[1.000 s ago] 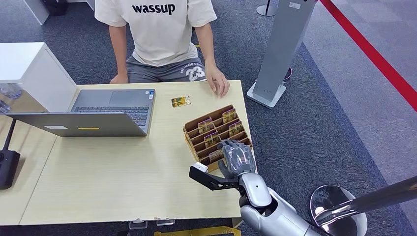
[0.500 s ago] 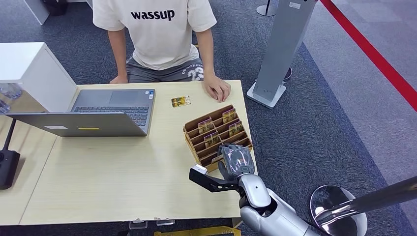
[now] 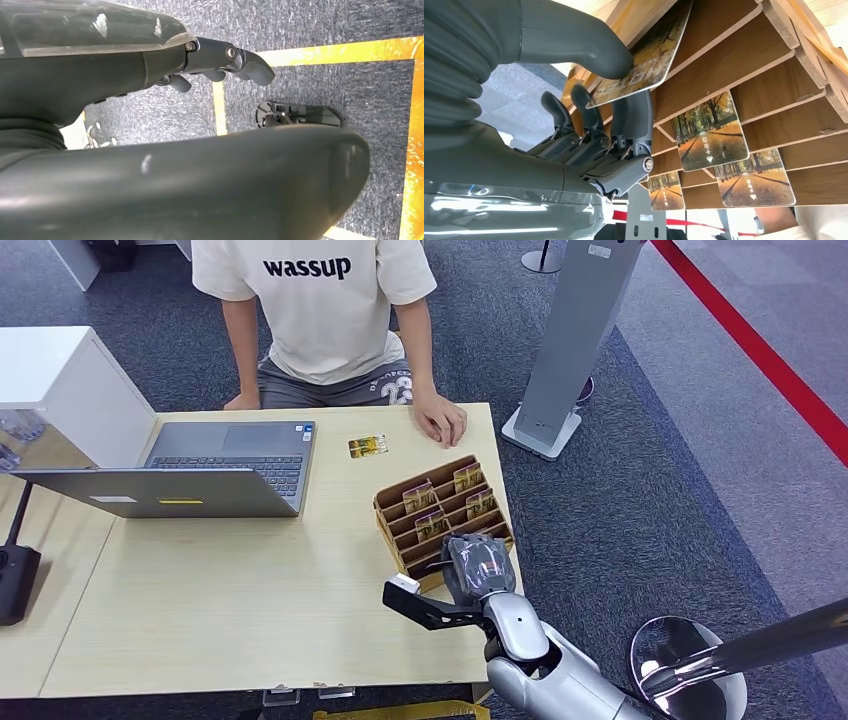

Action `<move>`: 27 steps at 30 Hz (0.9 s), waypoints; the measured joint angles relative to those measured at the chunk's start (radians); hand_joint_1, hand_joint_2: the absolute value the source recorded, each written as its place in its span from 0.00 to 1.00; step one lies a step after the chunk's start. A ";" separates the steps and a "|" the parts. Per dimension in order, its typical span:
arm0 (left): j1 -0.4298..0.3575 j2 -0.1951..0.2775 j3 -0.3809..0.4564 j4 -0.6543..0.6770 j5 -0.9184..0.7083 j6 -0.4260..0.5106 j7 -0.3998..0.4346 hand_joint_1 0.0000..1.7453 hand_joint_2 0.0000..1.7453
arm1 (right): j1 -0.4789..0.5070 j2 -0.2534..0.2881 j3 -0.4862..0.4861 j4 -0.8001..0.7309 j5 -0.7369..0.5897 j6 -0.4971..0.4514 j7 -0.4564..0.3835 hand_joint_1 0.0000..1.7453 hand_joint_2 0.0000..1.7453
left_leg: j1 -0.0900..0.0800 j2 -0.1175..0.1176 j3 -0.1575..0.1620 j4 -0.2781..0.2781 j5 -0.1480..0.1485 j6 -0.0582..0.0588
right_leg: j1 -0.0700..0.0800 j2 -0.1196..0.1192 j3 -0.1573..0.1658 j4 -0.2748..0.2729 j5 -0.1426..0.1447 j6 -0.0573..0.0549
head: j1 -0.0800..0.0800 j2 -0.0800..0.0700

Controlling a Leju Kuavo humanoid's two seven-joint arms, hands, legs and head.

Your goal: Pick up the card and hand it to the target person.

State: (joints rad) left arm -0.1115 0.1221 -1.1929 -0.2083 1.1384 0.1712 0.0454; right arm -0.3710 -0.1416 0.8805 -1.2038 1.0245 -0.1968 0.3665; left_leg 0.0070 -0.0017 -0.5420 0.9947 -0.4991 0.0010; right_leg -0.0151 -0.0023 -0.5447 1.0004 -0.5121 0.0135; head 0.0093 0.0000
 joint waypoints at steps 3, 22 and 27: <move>0.000 0.000 0.000 0.000 -0.006 0.004 -0.003 0.00 1.00 | -0.001 0.000 0.000 0.001 -0.003 -0.002 -0.001 0.90 1.00 | 0.000 0.000 0.000 0.000 0.000 0.000 | 0.000 0.000 0.000 0.000 0.000 0.000 | 0.000 0.000; 0.004 0.005 0.000 0.000 0.030 0.012 -0.013 0.00 1.00 | -0.034 -0.057 -0.079 -0.243 0.004 -0.044 0.098 0.90 1.00 | 0.000 0.000 0.000 0.000 0.000 0.000 | 0.000 0.000 0.000 0.000 0.000 0.000 | 0.001 0.000; 0.004 0.005 0.000 0.000 0.031 0.013 -0.008 0.00 1.00 | -0.038 -0.074 -0.104 -0.399 0.000 -0.070 0.075 0.90 1.00 | 0.000 0.000 0.000 0.000 0.000 0.000 | 0.000 0.000 0.000 0.000 0.000 0.000 | 0.000 0.000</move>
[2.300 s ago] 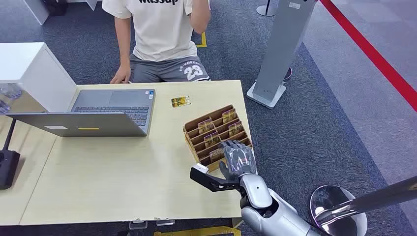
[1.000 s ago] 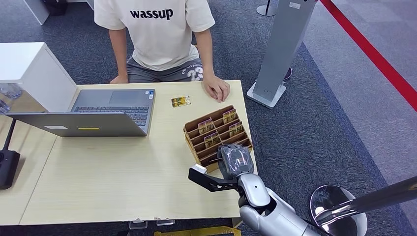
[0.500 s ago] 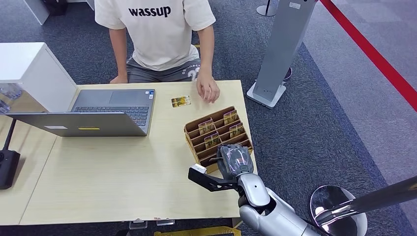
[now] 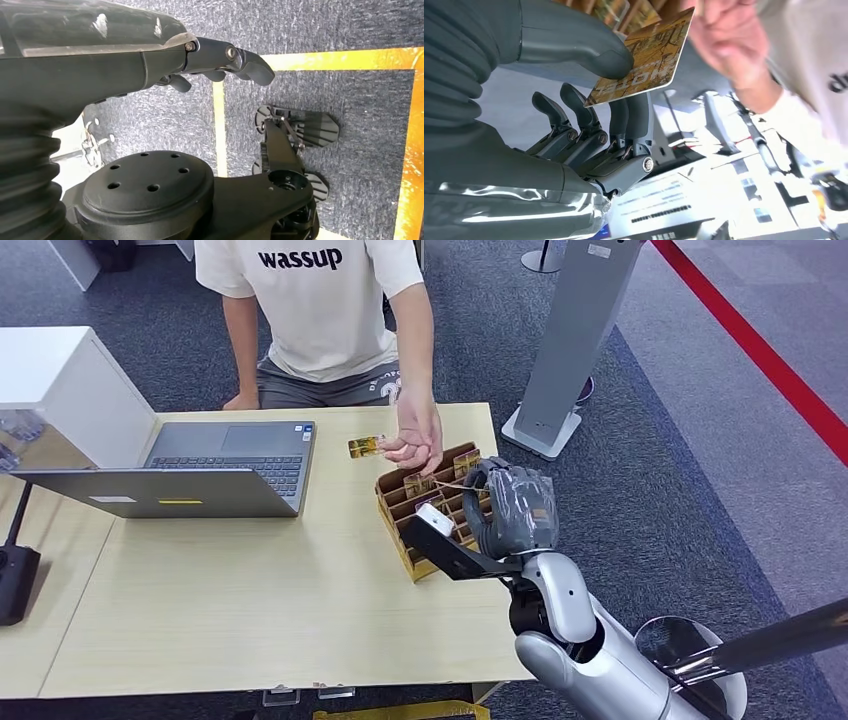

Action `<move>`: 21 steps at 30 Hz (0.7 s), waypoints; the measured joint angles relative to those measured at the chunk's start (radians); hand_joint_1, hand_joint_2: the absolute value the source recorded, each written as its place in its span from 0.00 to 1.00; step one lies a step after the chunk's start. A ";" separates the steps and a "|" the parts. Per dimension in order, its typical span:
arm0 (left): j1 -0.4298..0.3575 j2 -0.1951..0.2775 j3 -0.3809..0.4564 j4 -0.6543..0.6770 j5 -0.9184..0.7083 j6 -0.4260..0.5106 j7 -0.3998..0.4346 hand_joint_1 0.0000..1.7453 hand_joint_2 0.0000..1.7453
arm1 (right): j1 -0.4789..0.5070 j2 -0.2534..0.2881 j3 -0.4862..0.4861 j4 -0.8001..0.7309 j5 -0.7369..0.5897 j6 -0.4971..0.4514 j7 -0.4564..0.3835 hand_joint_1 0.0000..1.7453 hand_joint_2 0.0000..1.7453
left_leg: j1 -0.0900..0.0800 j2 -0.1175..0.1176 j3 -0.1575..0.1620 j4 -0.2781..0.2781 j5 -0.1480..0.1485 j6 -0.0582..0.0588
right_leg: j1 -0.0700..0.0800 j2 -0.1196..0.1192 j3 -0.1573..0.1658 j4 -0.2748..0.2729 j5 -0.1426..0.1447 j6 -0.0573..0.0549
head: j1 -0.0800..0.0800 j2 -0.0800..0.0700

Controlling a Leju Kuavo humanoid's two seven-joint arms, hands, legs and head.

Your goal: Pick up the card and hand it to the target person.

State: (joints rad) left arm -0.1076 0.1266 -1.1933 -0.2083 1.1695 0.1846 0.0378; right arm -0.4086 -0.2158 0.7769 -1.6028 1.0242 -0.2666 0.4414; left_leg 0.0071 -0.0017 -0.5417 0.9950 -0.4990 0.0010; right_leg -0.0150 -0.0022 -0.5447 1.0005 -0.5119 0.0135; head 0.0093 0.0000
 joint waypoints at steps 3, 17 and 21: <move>0.000 0.000 0.000 0.000 -0.003 0.000 0.003 0.00 1.00 | 0.000 0.005 0.004 -0.042 -0.017 -0.015 -0.037 0.90 1.00 | 0.000 0.000 0.000 0.000 0.000 0.000 | 0.000 0.000 0.000 0.000 0.000 0.000 | 0.000 0.000; -0.013 -0.006 -0.010 0.000 -0.030 -0.026 0.014 0.00 1.00 | -0.010 0.098 0.034 0.052 -0.042 -0.175 -0.189 0.45 1.00 | 0.000 0.000 0.000 0.000 0.000 0.000 | 0.000 0.000 0.000 0.000 0.000 0.000 | 0.000 0.000; -0.013 -0.008 -0.021 0.000 -0.034 -0.042 0.022 0.00 1.00 | -0.010 0.119 0.035 0.107 -0.049 -0.228 -0.236 0.00 1.00 | 0.000 0.000 0.000 0.000 0.000 0.000 | 0.000 0.000 0.000 0.000 0.000 0.000 | 0.000 0.000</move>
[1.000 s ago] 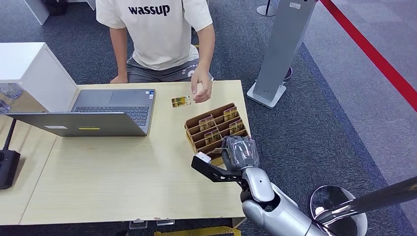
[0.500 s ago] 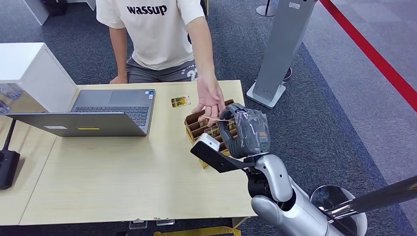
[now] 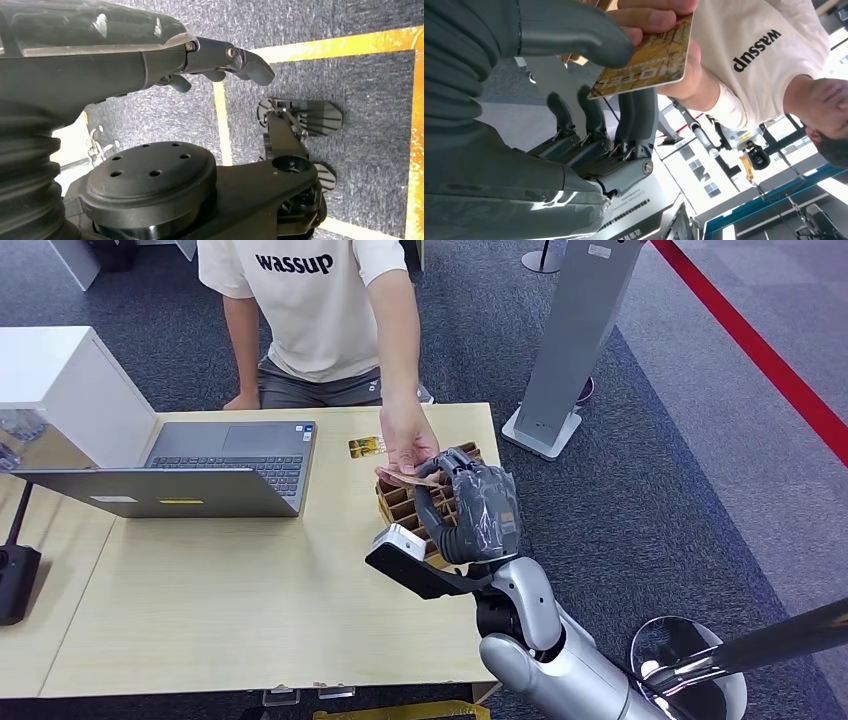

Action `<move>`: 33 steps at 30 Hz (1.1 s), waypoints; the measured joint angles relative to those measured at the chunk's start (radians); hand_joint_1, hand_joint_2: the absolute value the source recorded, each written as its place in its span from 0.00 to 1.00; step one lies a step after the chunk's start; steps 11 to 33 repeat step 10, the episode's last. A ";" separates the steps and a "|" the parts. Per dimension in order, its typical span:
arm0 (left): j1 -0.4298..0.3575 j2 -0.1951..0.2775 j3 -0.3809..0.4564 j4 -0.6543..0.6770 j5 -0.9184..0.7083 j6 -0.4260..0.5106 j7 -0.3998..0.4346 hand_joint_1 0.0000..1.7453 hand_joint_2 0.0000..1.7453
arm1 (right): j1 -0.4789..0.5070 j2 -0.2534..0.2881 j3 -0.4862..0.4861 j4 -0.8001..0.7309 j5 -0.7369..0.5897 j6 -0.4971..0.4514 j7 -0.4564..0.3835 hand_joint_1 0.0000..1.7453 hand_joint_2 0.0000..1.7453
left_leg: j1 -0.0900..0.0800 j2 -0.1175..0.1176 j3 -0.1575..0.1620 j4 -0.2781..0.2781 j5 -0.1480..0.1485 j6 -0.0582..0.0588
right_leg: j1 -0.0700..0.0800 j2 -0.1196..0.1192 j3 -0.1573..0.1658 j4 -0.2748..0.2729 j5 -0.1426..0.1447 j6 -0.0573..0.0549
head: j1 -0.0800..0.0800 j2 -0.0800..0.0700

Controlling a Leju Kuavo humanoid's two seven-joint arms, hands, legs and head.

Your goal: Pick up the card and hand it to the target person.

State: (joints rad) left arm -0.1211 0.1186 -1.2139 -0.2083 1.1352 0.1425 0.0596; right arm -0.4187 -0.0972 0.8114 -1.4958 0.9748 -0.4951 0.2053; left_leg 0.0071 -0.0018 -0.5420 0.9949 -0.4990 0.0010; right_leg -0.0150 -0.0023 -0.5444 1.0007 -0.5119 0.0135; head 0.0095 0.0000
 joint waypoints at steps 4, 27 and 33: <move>0.000 -0.001 -0.005 0.000 -0.004 -0.003 -0.003 0.00 0.00 | 0.003 0.017 -0.001 0.046 -0.148 -0.013 -0.093 0.00 1.00 | 0.000 0.000 0.000 0.000 0.000 0.000 | 0.000 0.000 0.000 0.000 0.000 0.000 | 0.000 0.000; 0.000 -0.001 -0.005 0.000 0.006 0.016 -0.007 0.00 0.00 | 0.022 0.028 -0.012 0.086 -0.456 0.000 -0.230 0.00 1.00 | 0.000 0.000 0.000 0.000 0.000 0.000 | 0.000 0.000 0.000 0.000 0.000 0.000 | 0.000 0.000; 0.000 -0.001 -0.005 0.000 0.006 0.016 -0.007 0.00 0.00 | 0.022 0.028 -0.012 0.086 -0.456 0.000 -0.230 0.00 1.00 | 0.000 0.000 0.000 0.000 0.000 0.000 | 0.000 0.000 0.000 0.000 0.000 0.000 | 0.000 0.000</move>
